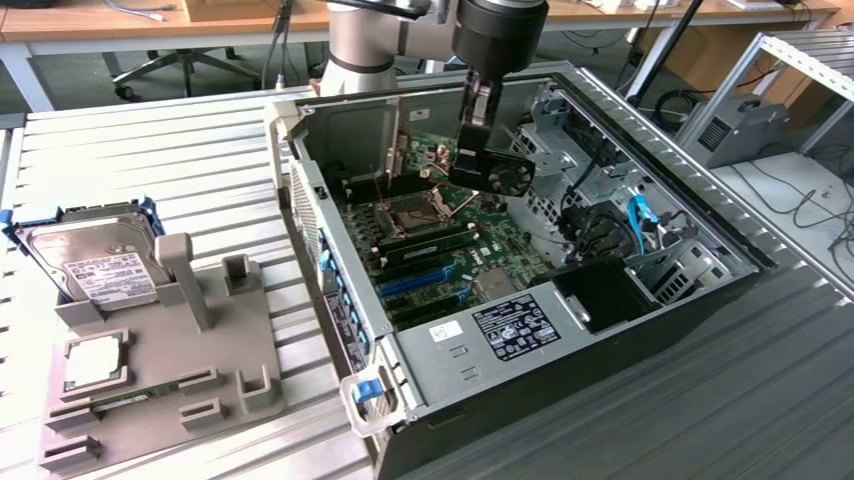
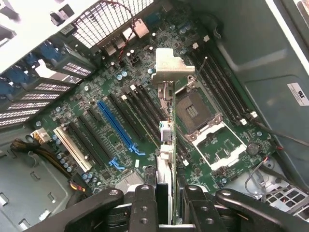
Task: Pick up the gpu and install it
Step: 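Insert the gpu into the slot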
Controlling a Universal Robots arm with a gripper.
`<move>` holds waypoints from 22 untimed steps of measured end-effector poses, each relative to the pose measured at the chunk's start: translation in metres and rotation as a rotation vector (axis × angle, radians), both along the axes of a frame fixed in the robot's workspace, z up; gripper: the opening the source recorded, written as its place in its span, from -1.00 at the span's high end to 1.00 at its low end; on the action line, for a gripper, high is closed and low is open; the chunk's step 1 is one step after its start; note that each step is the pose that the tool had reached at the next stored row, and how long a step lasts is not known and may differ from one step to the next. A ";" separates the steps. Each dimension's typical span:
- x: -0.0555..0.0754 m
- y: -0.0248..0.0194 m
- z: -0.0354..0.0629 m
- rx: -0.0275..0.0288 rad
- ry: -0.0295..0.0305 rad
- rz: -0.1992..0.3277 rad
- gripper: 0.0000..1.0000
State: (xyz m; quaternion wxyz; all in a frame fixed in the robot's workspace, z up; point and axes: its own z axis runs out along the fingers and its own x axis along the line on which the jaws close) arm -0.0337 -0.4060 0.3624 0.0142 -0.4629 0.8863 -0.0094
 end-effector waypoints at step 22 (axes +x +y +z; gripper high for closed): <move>0.000 0.0000 0.0000 -0.0002 0.0000 0.185 0.47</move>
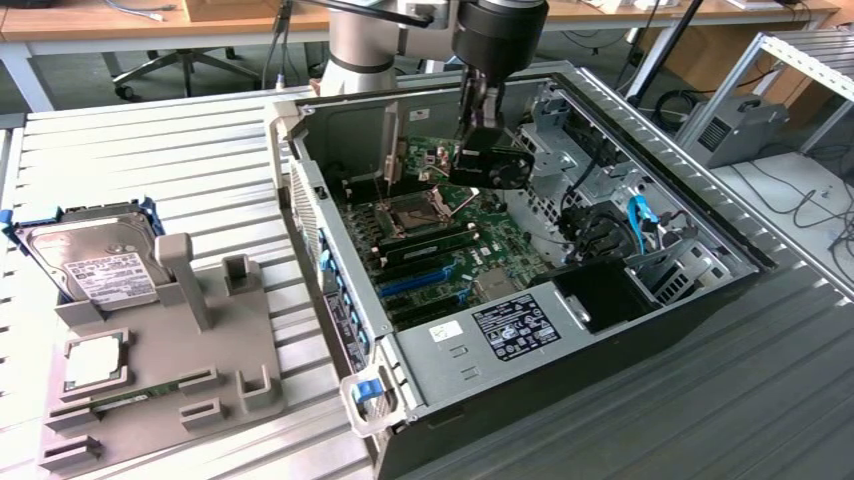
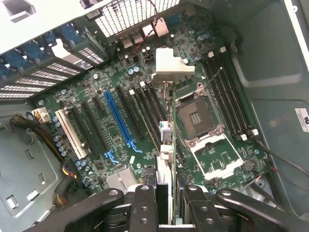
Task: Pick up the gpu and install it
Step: 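Insert the gpu into the slot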
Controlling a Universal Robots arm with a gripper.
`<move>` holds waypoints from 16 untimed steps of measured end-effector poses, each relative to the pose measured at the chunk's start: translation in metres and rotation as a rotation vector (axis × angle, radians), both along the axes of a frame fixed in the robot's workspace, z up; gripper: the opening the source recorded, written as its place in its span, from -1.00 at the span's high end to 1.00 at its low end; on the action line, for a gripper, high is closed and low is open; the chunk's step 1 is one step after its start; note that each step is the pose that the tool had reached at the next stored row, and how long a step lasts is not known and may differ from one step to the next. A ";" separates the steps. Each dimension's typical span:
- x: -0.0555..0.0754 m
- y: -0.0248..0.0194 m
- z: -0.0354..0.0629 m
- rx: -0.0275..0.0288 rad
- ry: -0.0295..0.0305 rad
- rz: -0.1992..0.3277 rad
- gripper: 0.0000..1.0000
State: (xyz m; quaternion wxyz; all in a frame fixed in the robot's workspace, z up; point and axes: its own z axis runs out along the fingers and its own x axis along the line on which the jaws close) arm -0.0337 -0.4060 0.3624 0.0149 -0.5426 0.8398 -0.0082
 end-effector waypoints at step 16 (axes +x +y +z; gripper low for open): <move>0.000 0.0000 0.0000 0.0001 0.0000 0.049 0.47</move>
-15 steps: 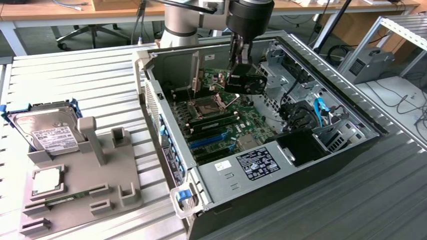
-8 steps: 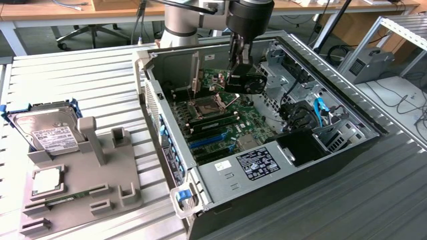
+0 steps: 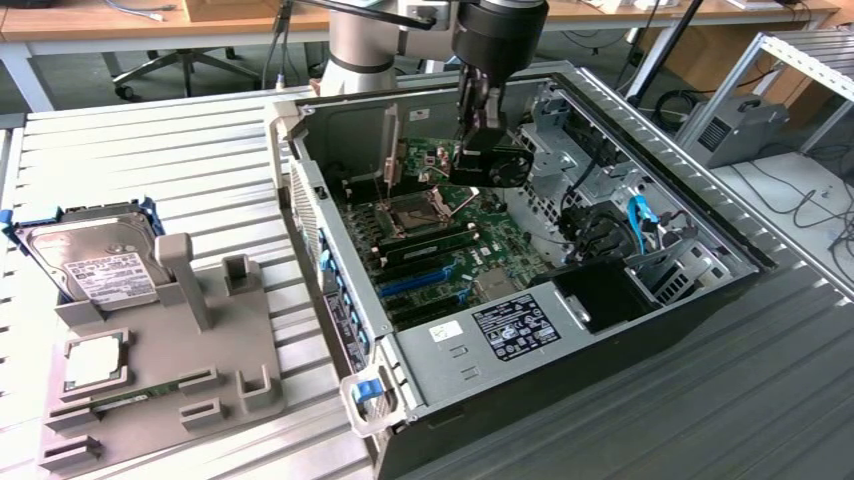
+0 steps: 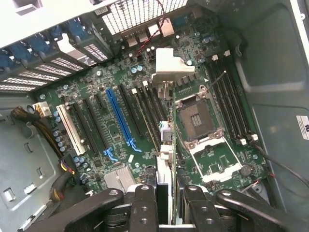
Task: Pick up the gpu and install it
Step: 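Insert the gpu into the slot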
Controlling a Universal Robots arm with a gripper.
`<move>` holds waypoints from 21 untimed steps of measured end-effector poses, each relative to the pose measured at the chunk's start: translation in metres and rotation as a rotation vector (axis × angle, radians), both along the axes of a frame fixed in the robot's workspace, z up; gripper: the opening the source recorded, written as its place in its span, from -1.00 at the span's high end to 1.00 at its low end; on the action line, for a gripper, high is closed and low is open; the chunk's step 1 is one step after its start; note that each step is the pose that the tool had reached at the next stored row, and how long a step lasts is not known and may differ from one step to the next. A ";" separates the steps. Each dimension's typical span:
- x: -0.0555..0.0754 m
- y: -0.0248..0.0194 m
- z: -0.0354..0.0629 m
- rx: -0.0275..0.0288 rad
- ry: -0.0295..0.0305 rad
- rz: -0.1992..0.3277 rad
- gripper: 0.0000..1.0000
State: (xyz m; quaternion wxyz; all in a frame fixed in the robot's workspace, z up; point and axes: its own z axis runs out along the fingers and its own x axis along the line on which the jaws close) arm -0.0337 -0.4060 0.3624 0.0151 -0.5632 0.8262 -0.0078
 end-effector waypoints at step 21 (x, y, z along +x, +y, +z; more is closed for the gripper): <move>0.000 0.0000 0.0000 0.0000 0.0000 0.052 0.47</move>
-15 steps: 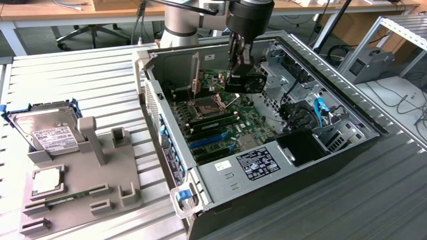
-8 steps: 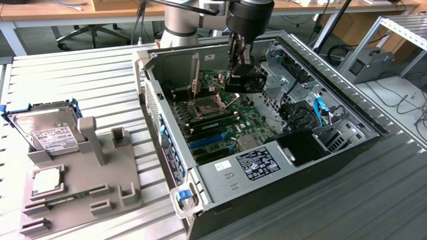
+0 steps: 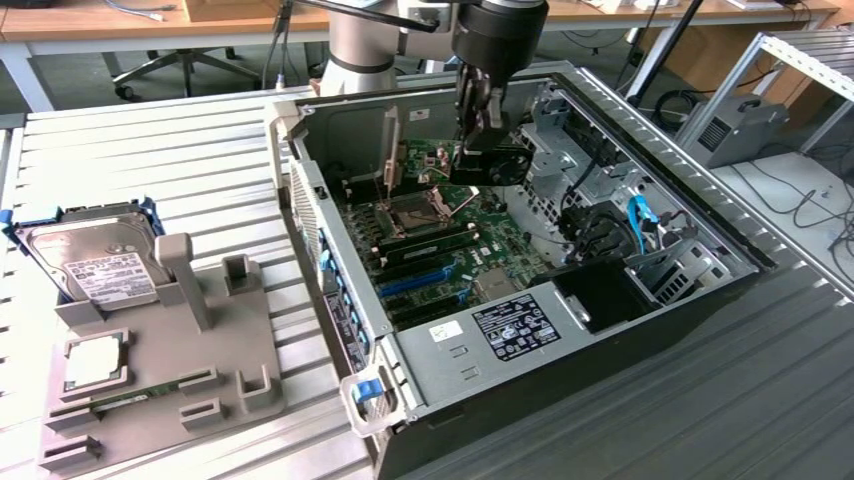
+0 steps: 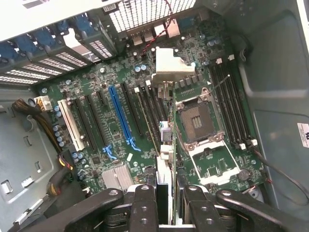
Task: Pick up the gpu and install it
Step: 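Insert the gpu into the slot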
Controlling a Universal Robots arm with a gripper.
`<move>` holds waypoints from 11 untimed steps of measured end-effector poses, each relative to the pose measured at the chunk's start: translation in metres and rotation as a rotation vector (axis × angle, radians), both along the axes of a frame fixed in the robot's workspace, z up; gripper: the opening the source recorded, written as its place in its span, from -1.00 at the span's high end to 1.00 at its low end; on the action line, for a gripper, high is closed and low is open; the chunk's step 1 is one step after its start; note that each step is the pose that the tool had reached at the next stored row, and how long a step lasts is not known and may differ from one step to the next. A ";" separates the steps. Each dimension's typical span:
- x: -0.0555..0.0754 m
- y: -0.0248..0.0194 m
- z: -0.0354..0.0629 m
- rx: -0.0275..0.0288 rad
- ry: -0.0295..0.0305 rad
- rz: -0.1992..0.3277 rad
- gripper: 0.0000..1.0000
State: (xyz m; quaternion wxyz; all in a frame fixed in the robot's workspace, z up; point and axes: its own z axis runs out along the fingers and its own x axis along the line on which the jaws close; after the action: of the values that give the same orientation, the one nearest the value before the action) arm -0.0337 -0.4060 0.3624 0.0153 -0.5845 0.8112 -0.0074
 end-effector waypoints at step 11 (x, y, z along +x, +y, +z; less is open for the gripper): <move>0.000 0.0000 0.0000 0.0000 0.0000 0.022 0.47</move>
State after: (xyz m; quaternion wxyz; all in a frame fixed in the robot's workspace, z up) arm -0.0337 -0.4060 0.3624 0.0154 -0.5933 0.8048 -0.0072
